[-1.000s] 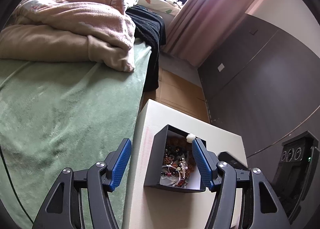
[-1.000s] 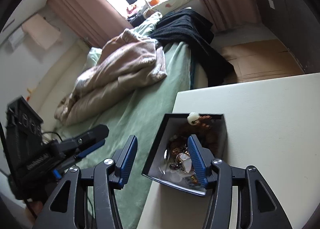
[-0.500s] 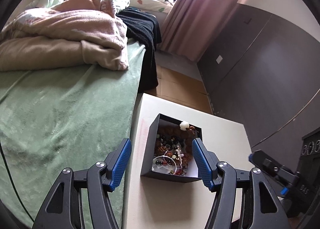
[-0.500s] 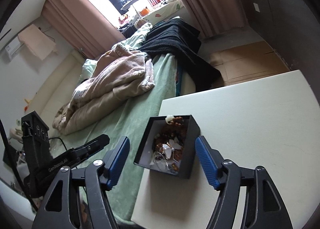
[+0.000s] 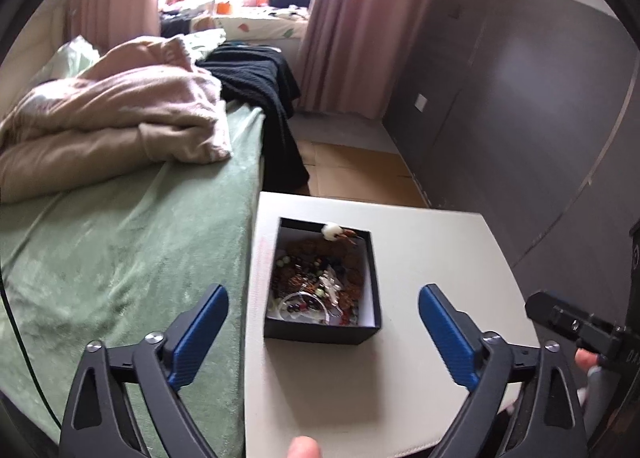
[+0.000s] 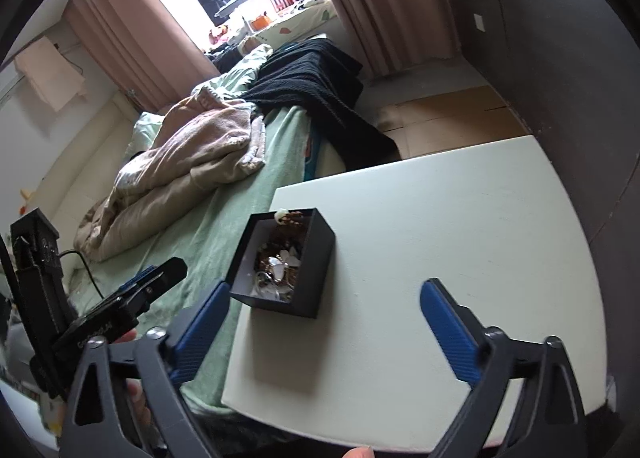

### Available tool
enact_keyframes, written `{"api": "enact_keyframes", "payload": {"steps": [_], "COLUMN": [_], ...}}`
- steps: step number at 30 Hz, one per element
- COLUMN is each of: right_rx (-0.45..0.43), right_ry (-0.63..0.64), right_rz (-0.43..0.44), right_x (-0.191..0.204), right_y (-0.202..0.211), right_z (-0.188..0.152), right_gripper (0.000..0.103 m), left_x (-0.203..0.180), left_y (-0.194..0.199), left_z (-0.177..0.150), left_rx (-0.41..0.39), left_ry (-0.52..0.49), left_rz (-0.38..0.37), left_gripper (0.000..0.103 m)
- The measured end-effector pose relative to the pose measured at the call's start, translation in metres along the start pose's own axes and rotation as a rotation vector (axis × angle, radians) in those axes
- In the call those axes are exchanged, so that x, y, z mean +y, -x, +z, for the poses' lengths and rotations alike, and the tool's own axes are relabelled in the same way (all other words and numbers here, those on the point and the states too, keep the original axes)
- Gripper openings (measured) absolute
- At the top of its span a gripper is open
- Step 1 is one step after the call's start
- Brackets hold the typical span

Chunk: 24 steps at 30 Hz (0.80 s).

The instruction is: Organize jewelry

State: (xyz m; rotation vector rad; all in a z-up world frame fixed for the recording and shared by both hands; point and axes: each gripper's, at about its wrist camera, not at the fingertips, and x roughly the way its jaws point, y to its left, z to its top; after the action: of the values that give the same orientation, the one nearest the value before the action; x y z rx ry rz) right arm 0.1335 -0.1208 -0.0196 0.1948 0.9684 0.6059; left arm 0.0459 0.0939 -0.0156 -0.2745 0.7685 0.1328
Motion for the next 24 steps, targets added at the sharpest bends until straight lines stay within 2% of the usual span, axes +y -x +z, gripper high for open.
{"api": "enact_keyframes", "payload": {"steps": [1,5,9,12,20,24], "right_rx": [-0.005,-0.032,-0.054,-0.063,-0.071,-0.117], "right_ry": [0.001,0.018,0.028,0.041,0.068,0.052], "right_rz": [-0.009,-0.063,-0.085,-0.093,-0.123,-0.12], "right_x": [-0.002,-0.014,-0.023,-0.026,-0.037,-0.046], "right_y": [0.002,0.016,0.028,0.035,0.044,0.055], "right_z": [-0.001,-0.005,-0.008,-0.01,-0.014,-0.013], "right_gripper": [0.103,0.103,0.103,0.103,0.103,0.103], "left_x": [-0.003,-0.019,-0.034,-0.041,-0.048,-0.049], "left_y": [0.001,0.004,0.009,0.012,0.017,0.019], "left_z": [-0.001,-0.006,-0.011,-0.013,-0.014,-0.014], "left_rx": [-0.004,-0.017,-0.043,-0.058,-0.091,-0.101], "left_ry": [-0.01,-0.055,-0.101,-0.123,-0.127,-0.129], "left_rz": [0.0,0.009,0.044,0.033,0.037,0.037], "left_gripper": [0.101,0.102,0.102,0.102,0.102,0.102]}}
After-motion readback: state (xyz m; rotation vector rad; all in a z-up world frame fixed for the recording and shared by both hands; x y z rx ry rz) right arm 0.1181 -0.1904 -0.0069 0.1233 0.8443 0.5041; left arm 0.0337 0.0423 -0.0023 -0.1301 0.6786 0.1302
